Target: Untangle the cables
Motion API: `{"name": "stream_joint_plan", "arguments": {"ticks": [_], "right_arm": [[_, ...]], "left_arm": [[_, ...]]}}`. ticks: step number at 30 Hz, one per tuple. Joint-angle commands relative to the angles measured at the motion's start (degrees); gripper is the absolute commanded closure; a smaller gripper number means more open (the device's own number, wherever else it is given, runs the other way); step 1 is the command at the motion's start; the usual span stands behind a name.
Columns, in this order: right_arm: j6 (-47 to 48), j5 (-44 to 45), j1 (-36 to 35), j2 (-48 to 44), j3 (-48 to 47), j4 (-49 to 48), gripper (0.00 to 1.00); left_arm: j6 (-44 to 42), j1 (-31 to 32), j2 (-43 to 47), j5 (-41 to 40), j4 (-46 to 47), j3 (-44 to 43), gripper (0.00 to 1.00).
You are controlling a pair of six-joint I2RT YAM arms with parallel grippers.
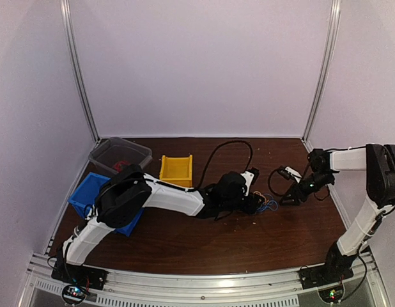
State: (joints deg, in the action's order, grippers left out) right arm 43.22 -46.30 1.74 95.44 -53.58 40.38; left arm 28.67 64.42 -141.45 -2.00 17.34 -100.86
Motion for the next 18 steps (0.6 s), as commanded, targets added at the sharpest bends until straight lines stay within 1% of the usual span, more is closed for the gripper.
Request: {"name": "stream_joint_plan", "arguments": {"ticks": [1,3,6,9,11,15,16,17,18], "right_arm": [[-1.7,0.0,-4.0,0.4,0.0,-2.0,0.43],[-3.2,0.5,-5.6,1.5,-1.1,-2.8,0.46],[-3.8,0.9,-6.8,3.4,-2.5,-2.9,0.55],[-4.5,0.6,-7.4,4.2,-3.1,-2.8,0.58],[-5.2,0.9,-7.4,3.9,-2.6,-3.6,0.68],[-5.8,1.9,-7.1,2.6,-1.7,-3.7,0.93],[-5.7,1.8,-7.0,2.1,-1.6,-3.3,0.98],[-5.4,1.7,-6.8,1.5,-1.7,-2.5,1.0],[-5.0,1.6,-6.3,0.7,-2.1,-1.6,1.0]], "left_arm": [[5.0,-1.4,-0.1,0.7,4.5,2.3,0.49],[6.0,-1.5,0.0,1.0,6.5,3.1,0.51],[6.5,-1.5,0.0,1.8,7.4,3.1,0.52],[6.9,-1.5,0.0,2.0,7.4,2.8,0.52],[7.0,-1.5,0.0,2.0,7.4,2.9,0.54],[7.7,-1.6,0.0,2.0,7.9,3.6,0.57],[7.8,-1.7,0.0,3.7,8.0,3.8,0.6],[8.1,-1.7,-0.1,4.2,8.2,4.0,0.63],[8.3,-1.9,-0.1,4.3,8.2,4.3,0.65]]}}
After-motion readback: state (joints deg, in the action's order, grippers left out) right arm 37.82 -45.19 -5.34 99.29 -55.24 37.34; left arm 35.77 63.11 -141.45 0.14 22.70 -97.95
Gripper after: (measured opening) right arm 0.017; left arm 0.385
